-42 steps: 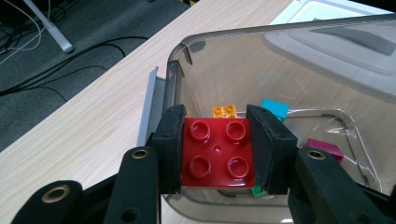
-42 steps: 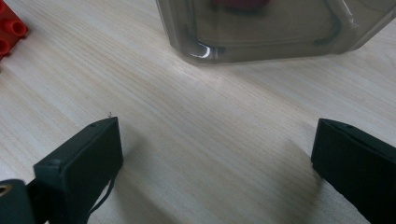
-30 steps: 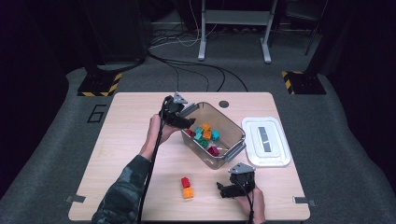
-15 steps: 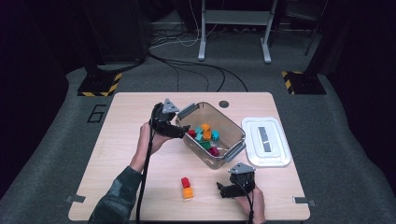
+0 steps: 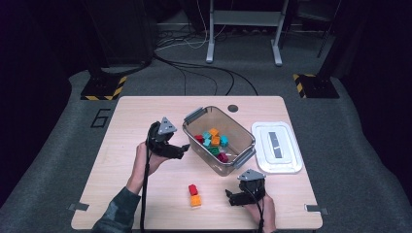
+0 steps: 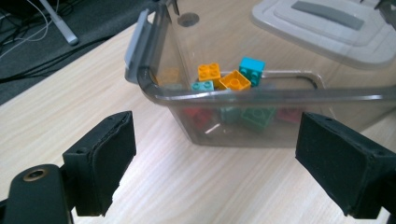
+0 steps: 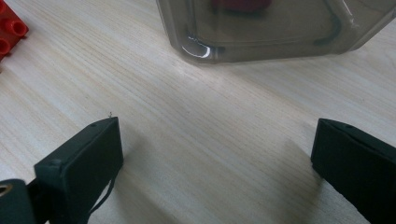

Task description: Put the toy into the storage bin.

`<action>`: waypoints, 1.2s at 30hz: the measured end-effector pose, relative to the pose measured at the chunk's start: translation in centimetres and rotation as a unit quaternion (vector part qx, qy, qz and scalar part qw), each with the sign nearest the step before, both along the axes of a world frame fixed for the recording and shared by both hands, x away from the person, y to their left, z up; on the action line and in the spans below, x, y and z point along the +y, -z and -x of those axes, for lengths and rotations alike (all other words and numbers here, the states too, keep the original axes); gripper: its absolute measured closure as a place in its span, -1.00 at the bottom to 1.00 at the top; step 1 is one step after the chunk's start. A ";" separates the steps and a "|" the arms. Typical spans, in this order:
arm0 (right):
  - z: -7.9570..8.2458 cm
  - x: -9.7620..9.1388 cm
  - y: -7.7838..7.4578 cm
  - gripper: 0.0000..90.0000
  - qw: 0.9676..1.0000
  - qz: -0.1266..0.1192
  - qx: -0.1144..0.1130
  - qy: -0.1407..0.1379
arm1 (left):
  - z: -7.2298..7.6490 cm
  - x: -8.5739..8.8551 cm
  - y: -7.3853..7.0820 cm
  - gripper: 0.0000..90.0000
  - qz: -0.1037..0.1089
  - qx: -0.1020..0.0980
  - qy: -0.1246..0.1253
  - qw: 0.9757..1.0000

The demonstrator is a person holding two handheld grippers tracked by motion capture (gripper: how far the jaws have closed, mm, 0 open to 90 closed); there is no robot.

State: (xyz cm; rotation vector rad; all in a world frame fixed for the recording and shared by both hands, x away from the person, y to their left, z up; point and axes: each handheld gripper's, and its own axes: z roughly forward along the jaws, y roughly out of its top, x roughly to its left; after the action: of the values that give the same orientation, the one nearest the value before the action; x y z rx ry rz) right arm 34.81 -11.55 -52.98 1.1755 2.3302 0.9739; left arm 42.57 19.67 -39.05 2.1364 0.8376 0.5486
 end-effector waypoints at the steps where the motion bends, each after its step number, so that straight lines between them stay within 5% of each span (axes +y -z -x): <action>1: 0.0 0.0 0.0 -0.97 1.000 0.001 0.000 0.001 | 0.1 0.1 0.2 -0.75 0.000 0.004 0.000 1.000; 14: 0.0 0.0 0.0 -0.97 1.000 0.000 0.000 0.002 | 1.5 0.0 3.3 -0.91 -0.012 0.041 0.006 0.999; 21: 0.0 0.0 0.0 -0.97 1.000 0.001 0.000 0.002 | 2.5 0.3 5.3 -1.00 -0.001 0.059 0.010 0.998; 29: 0.0 0.0 0.0 -0.97 1.000 0.000 0.000 0.002 | 3.9 -0.3 8.2 -1.00 0.007 0.092 0.021 0.996; 36: 0.0 0.0 0.0 -0.97 1.000 0.001 -0.001 0.001 | 4.7 -1.4 9.6 -1.00 -0.010 0.109 0.044 0.993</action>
State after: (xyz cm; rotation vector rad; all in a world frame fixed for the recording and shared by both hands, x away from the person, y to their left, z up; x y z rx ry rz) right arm 34.82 -11.59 -52.99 1.1745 2.3274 0.9718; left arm 37.83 18.23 -48.66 2.2668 0.8532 0.2833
